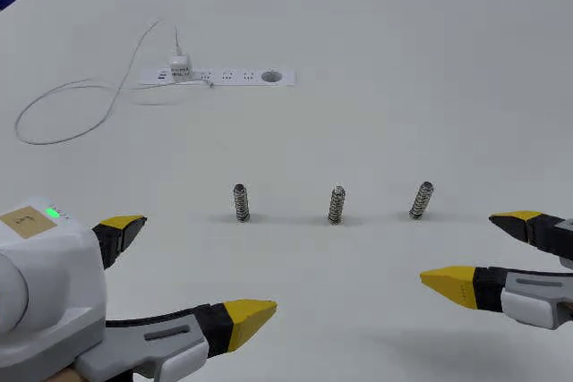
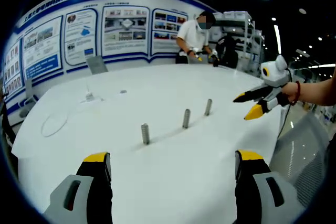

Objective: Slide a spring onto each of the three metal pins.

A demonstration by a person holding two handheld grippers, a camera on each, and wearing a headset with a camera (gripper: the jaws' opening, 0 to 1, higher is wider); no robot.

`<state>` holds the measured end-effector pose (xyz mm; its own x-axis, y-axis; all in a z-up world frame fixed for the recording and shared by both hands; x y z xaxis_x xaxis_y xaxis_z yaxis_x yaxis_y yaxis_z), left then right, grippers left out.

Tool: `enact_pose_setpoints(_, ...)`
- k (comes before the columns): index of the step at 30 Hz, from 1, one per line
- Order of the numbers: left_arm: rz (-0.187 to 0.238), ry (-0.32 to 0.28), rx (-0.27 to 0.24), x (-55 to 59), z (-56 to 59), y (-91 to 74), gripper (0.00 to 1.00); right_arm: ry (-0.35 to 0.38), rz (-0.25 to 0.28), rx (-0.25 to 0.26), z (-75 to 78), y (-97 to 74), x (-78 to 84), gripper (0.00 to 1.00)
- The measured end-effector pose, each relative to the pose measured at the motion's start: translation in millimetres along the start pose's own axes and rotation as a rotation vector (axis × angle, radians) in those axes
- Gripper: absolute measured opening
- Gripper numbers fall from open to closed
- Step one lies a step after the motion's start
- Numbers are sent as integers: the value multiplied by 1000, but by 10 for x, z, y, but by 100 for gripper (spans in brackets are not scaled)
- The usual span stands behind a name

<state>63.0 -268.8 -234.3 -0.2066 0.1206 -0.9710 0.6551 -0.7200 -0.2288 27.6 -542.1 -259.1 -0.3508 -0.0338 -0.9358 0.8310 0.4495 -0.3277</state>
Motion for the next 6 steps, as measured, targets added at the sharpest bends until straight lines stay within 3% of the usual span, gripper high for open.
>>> enact_pose_setpoints(2, -1, 4, 0, 3, 0, -7, 100, -17, -7, 1, -12, -20, 22, 79)
enact_pose_setpoints(6, -4, -1, -1, 14, 2, -18, 100, 24, 19, 7, -25, -36, 18, 79)
Point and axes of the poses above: the centre of the closed fingertips' face, and the gripper's own axes: y roughly forward along the fingers, z roughly to its right, x roughly out of its underside, the point moved 4 cm from there along -y, roughly backward along the fingers, and after that the axes turned 14 degrees about z, right-handed, at the moved point
